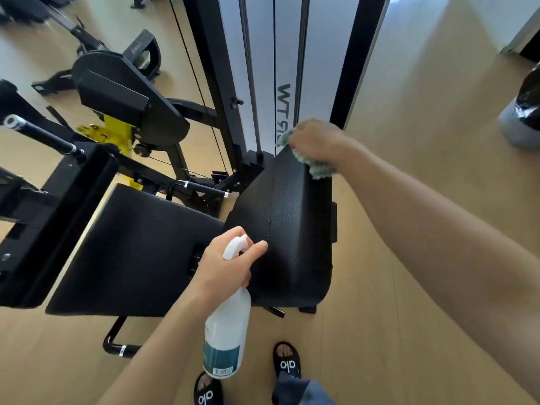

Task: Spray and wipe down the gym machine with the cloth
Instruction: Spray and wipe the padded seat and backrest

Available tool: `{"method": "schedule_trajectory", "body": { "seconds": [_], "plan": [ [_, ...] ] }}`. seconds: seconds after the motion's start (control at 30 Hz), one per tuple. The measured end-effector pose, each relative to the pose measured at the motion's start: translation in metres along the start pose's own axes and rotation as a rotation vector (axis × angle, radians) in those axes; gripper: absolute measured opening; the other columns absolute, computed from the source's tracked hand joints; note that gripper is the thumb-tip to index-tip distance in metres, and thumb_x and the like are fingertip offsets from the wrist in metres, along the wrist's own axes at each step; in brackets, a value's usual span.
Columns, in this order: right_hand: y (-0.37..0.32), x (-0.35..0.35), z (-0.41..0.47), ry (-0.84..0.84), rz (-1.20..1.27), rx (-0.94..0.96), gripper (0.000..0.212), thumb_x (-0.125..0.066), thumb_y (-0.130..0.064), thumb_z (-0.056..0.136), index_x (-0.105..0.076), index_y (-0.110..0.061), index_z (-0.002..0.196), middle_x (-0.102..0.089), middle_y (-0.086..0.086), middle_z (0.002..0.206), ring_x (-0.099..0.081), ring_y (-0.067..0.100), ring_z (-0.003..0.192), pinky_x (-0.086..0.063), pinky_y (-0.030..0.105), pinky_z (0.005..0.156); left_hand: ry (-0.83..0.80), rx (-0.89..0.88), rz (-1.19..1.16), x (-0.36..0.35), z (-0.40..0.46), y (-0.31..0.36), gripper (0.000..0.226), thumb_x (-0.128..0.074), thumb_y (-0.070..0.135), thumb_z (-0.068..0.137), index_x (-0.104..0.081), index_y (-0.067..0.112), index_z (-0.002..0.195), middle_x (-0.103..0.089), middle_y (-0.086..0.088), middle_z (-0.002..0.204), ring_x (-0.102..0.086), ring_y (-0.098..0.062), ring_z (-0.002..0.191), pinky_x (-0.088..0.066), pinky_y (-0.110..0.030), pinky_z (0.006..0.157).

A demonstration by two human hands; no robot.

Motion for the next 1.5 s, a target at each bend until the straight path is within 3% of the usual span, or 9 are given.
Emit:
{"method": "schedule_trajectory", "body": {
  "seconds": [0.13, 0.3, 0.4, 0.47, 0.57, 0.77, 1.0, 1.2, 1.5],
  "plan": [
    [0.016, -0.01, -0.002, -0.358, 0.213, -0.168, 0.034, -0.052, -0.038, 0.091, -0.041, -0.019, 0.066, -0.032, -0.002, 0.05, -0.025, 0.015, 0.039, -0.031, 0.019, 0.044, 0.001, 0.023, -0.015, -0.002, 0.0, -0.002, 0.037, -0.071, 0.027, 0.099, -0.054, -0.003, 0.087, -0.05, -0.003, 0.053, -0.05, -0.016, 0.046, -0.05, -0.031, 0.055],
    [0.008, 0.001, -0.015, -0.132, 0.25, -0.137, 0.032, -0.046, -0.034, 0.099, -0.046, -0.016, 0.073, -0.045, 0.001, 0.055, -0.035, 0.011, 0.03, -0.034, 0.019, 0.041, -0.023, 0.024, -0.028, -0.006, 0.0, -0.003, 0.039, -0.071, 0.025, 0.099, -0.052, -0.006, 0.087, -0.05, -0.005, 0.059, -0.051, -0.017, 0.047, -0.049, -0.033, 0.054],
    [0.003, -0.002, -0.042, 0.131, 0.176, -0.026, 0.042, -0.035, -0.038, 0.105, -0.055, -0.011, 0.129, -0.065, 0.013, 0.12, -0.064, 0.02, 0.093, -0.057, 0.037, 0.086, -0.022, 0.018, -0.01, -0.003, -0.005, -0.006, 0.034, -0.07, 0.026, 0.1, -0.056, -0.003, 0.087, -0.053, -0.002, 0.058, -0.053, -0.011, 0.047, -0.051, -0.027, 0.054],
    [-0.002, -0.022, -0.08, 0.22, 0.012, 0.055, 0.056, -0.029, -0.033, 0.108, -0.021, -0.009, 0.158, -0.021, 0.014, 0.164, -0.023, 0.024, 0.149, -0.011, 0.036, 0.124, -0.007, 0.028, -0.018, 0.001, -0.006, -0.011, 0.033, -0.07, 0.025, 0.099, -0.057, -0.002, 0.088, -0.052, -0.003, 0.057, -0.052, -0.012, 0.047, -0.05, -0.026, 0.053],
    [-0.004, -0.055, -0.149, 0.297, 0.069, 0.137, 0.061, -0.027, -0.033, 0.108, -0.004, -0.015, 0.162, 0.006, 0.003, 0.17, 0.011, 0.012, 0.154, 0.015, 0.024, 0.121, 0.003, 0.032, -0.029, 0.005, -0.004, -0.013, 0.033, -0.07, 0.025, 0.099, -0.056, -0.003, 0.089, -0.05, -0.006, 0.056, -0.051, -0.016, 0.046, -0.047, -0.025, 0.052],
    [-0.006, -0.107, -0.25, 0.741, -0.02, 0.066, 0.057, -0.023, -0.036, 0.109, -0.032, -0.005, 0.156, -0.029, 0.016, 0.162, -0.018, 0.027, 0.154, -0.021, 0.042, 0.125, -0.08, -0.02, -0.041, 0.004, -0.006, -0.015, 0.033, -0.071, 0.026, 0.099, -0.057, -0.004, 0.095, -0.055, -0.021, 0.071, -0.054, -0.02, 0.051, -0.052, -0.037, 0.06],
    [-0.016, -0.123, -0.257, 1.031, -0.116, -0.051, 0.048, -0.035, -0.022, 0.108, -0.034, 0.003, 0.15, -0.041, 0.028, 0.152, -0.032, 0.043, 0.146, -0.023, 0.052, 0.122, -0.156, -0.046, -0.02, 0.017, -0.025, -0.039, 0.026, -0.07, 0.029, 0.099, -0.059, 0.007, 0.089, -0.059, -0.016, 0.076, -0.054, -0.016, 0.054, -0.052, -0.024, 0.055],
    [-0.04, -0.173, -0.253, 0.792, -0.667, -0.015, 0.045, -0.053, -0.021, 0.103, -0.051, -0.005, 0.145, -0.037, 0.016, 0.159, -0.012, 0.049, 0.15, -0.012, 0.058, 0.123, -0.197, -0.027, -0.041, 0.049, -0.035, -0.067, 0.028, -0.069, 0.029, 0.1, -0.058, 0.005, 0.093, -0.054, -0.007, 0.068, -0.052, -0.012, 0.051, -0.051, -0.023, 0.055],
    [-0.056, -0.163, -0.182, 0.01, -1.235, 0.188, 0.062, -0.011, -0.034, 0.107, -0.014, -0.001, 0.159, -0.008, 0.02, 0.167, -0.005, 0.035, 0.155, 0.0, 0.048, 0.126, -0.177, -0.05, -0.042, 0.066, -0.015, -0.062, 0.034, -0.069, 0.03, 0.099, -0.056, -0.001, 0.096, -0.054, -0.008, 0.071, -0.052, -0.013, 0.053, -0.05, -0.02, 0.052]
  ]
}}
Point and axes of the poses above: each hand's wrist, its own z-axis towards the middle knuckle, its own x-axis out of the back of the hand, y = z × x, the point moved 10 cm from there along z, towards the middle knuckle
